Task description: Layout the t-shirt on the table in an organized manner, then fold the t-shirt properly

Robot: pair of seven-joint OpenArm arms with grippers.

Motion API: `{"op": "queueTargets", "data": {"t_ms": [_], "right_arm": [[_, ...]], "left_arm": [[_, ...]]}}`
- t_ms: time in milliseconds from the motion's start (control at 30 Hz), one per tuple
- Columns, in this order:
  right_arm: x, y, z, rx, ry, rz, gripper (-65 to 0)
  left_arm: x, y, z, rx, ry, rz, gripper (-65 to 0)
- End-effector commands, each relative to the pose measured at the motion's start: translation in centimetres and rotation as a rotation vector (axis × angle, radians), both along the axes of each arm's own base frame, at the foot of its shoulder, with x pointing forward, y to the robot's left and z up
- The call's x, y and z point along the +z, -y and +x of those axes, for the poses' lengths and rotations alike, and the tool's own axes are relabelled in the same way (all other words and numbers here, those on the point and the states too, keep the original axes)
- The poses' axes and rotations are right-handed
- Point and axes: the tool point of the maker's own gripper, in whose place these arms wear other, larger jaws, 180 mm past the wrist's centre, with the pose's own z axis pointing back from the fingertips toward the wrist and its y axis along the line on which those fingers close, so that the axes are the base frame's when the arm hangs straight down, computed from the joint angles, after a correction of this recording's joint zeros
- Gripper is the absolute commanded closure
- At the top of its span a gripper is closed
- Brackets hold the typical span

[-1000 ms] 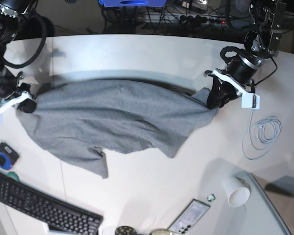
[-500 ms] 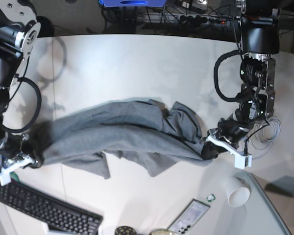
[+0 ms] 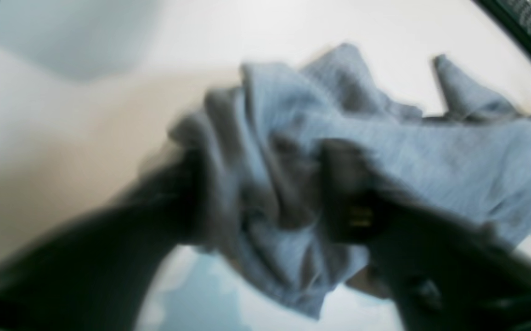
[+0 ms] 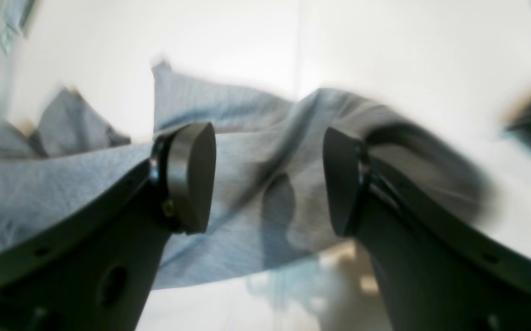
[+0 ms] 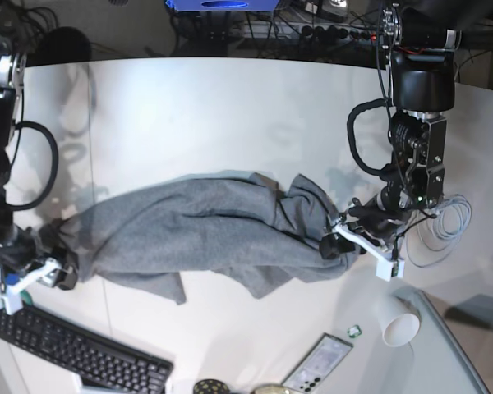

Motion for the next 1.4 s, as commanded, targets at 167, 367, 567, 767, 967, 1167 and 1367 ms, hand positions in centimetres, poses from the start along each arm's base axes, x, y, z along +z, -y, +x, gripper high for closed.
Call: {"op": "queueTargets", "data": {"t_ms": [167, 367, 567, 767, 967, 1167, 1367], "right_arm": [[-0.2, 1.5, -4.4, -0.054, 0.033, -0.004, -35.3], [-4.9, 2.9, -5.9, -0.151, -0.061, 0.061, -35.3], [-6.0, 5.8, -4.3, -0.180, -0.064, -0.062, -35.6], [-6.9, 6.3, -2.9, -0.110, -0.129, -0.242, -35.6], [-6.6, 5.9, -2.5, -0.106, -0.112, -0.238, -35.6], [-6.5, 4.4, -2.2, -0.053, -0.094, -0.215, -35.6], [-4.9, 3.7, -0.5, -0.022, -0.044, -0.209, -35.6]], "left_arm": [[3.1, -2.8, -1.5, -0.017, 0.095, 0.084, -56.4], [3.1, -7.6, -7.0, 0.121, 0.087, 0.105, -56.4], [0.9, -11.4, -12.4, 0.221, -0.004, 0.134, -56.1], [0.4, -13.4, -14.8, 0.270, -0.039, 0.155, -56.1], [-0.2, -13.1, -15.5, 0.285, -0.052, 0.139, -56.1], [-0.2, -12.5, -15.1, 0.283, -0.045, 0.125, -56.1], [-0.1, -12.4, -14.9, 0.282, -0.039, 0.124, -56.1]]}}
